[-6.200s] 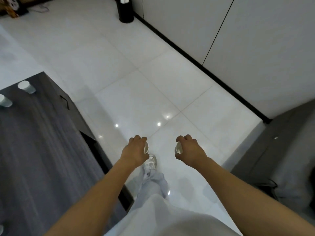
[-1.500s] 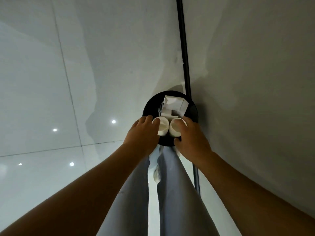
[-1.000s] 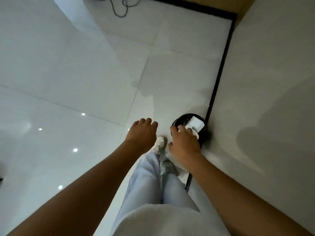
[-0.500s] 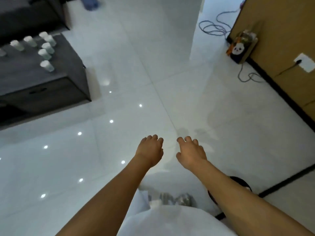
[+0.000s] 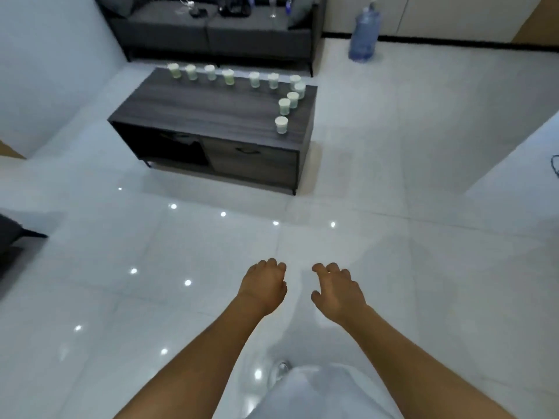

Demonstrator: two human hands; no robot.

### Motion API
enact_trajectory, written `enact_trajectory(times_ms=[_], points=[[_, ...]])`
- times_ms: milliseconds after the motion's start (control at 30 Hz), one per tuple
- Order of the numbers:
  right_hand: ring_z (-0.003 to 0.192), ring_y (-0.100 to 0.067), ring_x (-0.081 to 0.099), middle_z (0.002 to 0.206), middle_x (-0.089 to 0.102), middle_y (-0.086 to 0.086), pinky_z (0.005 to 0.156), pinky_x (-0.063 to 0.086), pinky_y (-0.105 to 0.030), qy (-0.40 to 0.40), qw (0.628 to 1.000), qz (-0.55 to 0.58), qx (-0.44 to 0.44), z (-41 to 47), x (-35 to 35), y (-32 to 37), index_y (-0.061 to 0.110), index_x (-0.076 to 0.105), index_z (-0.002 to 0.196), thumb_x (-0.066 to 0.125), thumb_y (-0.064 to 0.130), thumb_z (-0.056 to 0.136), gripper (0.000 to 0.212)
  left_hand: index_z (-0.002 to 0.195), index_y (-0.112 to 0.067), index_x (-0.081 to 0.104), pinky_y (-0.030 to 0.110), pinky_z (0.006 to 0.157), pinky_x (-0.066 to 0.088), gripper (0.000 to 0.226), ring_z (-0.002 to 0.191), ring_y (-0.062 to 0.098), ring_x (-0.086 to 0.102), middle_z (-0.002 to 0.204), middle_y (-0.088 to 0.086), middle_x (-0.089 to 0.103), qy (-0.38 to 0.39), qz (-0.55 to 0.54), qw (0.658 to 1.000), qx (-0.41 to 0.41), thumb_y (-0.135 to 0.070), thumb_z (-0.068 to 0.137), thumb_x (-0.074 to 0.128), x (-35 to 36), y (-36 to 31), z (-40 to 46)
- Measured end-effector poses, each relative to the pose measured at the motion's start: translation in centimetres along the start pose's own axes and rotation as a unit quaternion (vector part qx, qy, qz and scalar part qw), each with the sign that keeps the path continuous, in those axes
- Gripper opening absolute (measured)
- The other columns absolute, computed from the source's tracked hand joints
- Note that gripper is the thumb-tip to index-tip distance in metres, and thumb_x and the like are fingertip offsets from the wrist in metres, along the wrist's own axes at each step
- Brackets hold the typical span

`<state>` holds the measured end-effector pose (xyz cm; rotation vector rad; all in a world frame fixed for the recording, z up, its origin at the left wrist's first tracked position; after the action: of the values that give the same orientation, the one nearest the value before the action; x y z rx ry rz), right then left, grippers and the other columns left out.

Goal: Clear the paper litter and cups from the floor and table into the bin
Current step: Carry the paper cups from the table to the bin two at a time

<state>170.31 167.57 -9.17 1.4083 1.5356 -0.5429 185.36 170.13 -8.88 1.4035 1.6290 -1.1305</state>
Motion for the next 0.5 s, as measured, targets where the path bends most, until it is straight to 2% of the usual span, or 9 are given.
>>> enact_trajectory(times_ms=[267,500], points=[[0.113,-0.027,0.043,0.13,0.042,-0.006,0.086,0.042,-0.036,0.042,0.995,-0.054,-0.066,11.9,-3.4,8.2,0.022,0.032,0.14,0.048,0.025,0.092,0.051,0.129,-0.011,0.047,0.032,0.093,0.042,0.036,0.112,0.024,0.05,0.124,0.006,0.052,-0.031,-0.054,0.993,-0.101,-0.027,0.097,0.04,-4.5,12.1,5.2],[0.116,-0.028,0.044,0.132,0.042,-0.007,0.089,0.044,-0.038,0.062,0.99,-0.067,-0.107,25.9,-7.3,14.4,0.02,0.033,0.14,0.049,0.024,0.092,0.051,0.127,-0.012,0.048,0.031,0.09,0.04,0.035,0.111,0.024,0.05,0.122,0.006,0.052,-0.045,-0.079,0.98,-0.18,-0.028,0.097,0.04,-9.2,21.1,14.0]])
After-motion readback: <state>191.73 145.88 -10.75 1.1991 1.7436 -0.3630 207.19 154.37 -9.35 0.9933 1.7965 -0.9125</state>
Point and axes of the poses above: each hand's wrist, its own z-axis towards the middle knuckle, its own x-axis out of the palm, y = z × x, the point moved 4 cm from there along z, towards the middle knuckle
